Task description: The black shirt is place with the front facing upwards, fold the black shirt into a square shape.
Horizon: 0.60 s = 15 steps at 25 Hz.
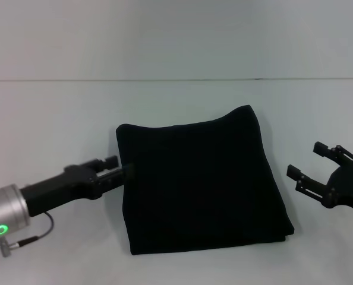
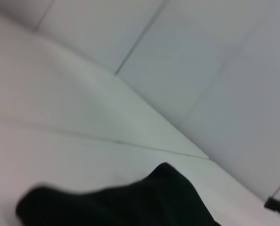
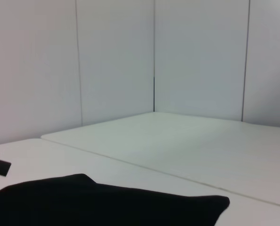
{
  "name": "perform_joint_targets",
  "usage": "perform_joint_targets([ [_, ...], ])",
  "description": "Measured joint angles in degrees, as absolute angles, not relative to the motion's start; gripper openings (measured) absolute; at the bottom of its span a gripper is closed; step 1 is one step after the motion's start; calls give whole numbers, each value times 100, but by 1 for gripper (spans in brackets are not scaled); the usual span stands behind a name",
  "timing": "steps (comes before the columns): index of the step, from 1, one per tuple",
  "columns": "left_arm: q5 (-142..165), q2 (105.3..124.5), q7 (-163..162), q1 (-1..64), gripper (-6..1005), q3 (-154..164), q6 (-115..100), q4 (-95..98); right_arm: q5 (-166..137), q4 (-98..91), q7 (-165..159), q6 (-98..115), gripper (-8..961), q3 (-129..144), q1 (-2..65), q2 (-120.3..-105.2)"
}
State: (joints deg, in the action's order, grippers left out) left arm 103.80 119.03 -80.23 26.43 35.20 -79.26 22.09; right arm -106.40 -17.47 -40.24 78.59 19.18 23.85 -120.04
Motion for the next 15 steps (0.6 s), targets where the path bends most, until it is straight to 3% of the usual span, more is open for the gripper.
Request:
perform_joint_targets([
  [1,10380,11901,-7661,2592,457,3515,-8027,2332,-10640,-1730,-4021,7879,851,1931,2399,-12005],
  [6,10509,11947,-6520,2383,694,3520,-8373,2837,-10783,-1698,-3899,8199,850,2055,2426,-12004],
  [12,11033,11914,-6377,2264,903,3496,-8483,3045,-11204,-1717,-3785,8663,849,2250,2203,-11995],
  [15,11314,11929,-6335,2185,919,3494,-8466,3066,-11280,-1708,-3650,8662,848,2277,2000,-11998],
])
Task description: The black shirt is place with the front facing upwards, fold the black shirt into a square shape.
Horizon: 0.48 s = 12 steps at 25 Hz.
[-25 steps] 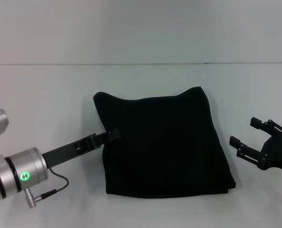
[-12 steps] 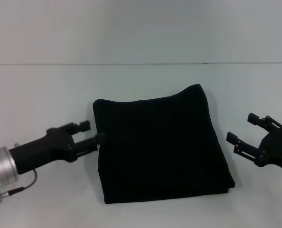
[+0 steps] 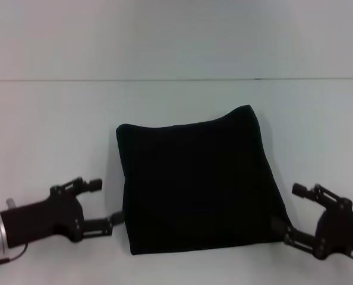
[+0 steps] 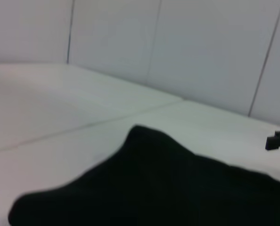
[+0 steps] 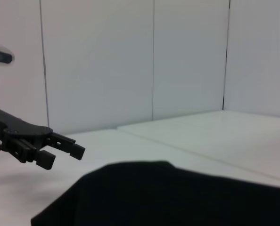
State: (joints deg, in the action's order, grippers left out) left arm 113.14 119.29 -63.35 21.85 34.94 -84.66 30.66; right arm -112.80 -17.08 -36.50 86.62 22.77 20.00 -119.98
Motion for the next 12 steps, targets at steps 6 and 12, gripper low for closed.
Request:
perform_joint_targets([
  [6,11432,11961,-6169,2113,950,3489,-8324,3061,-11292,-1697,-3490,8517,851,2267,1820,-11997],
  [12,11415,11962,-6161,2156,960,3489,-8276,3057,-11294,-1696,-3489,8451,855,2243,1813,-11997],
])
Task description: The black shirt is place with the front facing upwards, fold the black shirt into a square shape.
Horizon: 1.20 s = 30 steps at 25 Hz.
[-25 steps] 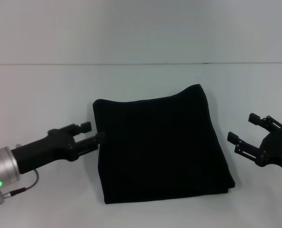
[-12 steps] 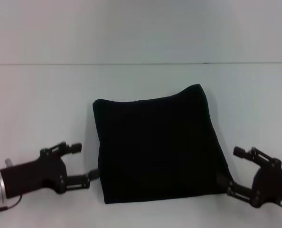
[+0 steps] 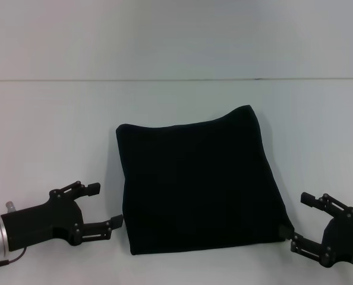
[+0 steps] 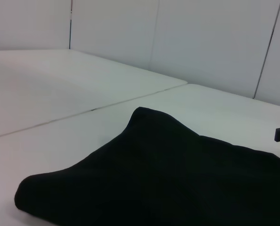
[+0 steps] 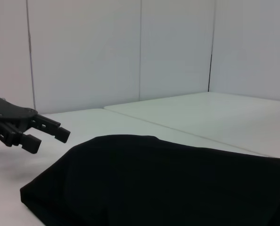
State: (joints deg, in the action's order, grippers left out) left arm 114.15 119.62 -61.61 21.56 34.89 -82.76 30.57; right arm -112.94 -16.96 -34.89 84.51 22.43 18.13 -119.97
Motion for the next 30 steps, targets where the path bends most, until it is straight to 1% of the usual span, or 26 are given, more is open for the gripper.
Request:
perform_joint_targets([
  [19,11380,11953,-6145,2178,961,3463,-7879,3078,-11263,-1699,-3489,8509,868,2232,1676,-11987],
  [24,11380,11958,-6145,2219,961,3463,-7876,3058,-11259,-1698,-3489,8565,897,2227,1694,-11995],
  [30,11363,11970,-6169,2243,961,3463,-7900,3040,-11231,-1735,-3489,8686,895,2131,1700,-11993],
])
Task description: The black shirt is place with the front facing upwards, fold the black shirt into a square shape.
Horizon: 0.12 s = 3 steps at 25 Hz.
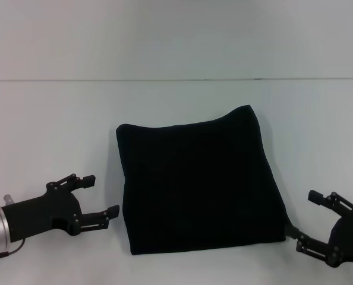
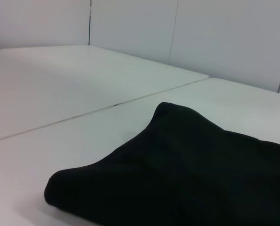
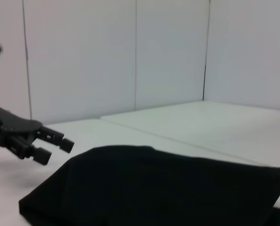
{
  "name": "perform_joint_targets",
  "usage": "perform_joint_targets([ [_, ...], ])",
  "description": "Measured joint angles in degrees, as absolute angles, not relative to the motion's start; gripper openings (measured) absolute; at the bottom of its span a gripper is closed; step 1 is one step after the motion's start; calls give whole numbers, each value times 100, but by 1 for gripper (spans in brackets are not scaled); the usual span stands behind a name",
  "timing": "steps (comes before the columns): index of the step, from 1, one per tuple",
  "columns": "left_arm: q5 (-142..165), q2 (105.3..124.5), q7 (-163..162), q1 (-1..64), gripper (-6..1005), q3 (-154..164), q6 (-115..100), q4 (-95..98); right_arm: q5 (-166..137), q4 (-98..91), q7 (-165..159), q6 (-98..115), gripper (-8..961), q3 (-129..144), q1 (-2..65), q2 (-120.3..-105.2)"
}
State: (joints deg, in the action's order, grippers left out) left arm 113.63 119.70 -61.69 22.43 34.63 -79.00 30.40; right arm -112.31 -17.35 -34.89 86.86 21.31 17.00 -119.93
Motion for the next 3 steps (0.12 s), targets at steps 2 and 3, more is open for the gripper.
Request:
perform_joint_targets([
  [2,11363,11984,-6170,2247,961,3463,-7907,3041,-11229,-1736,-3489,8718,895,2089,1710,-11990],
  [3,11363,11994,-6170,2249,961,3463,-7913,3048,-11229,-1737,-3489,8725,895,2087,1714,-11990],
])
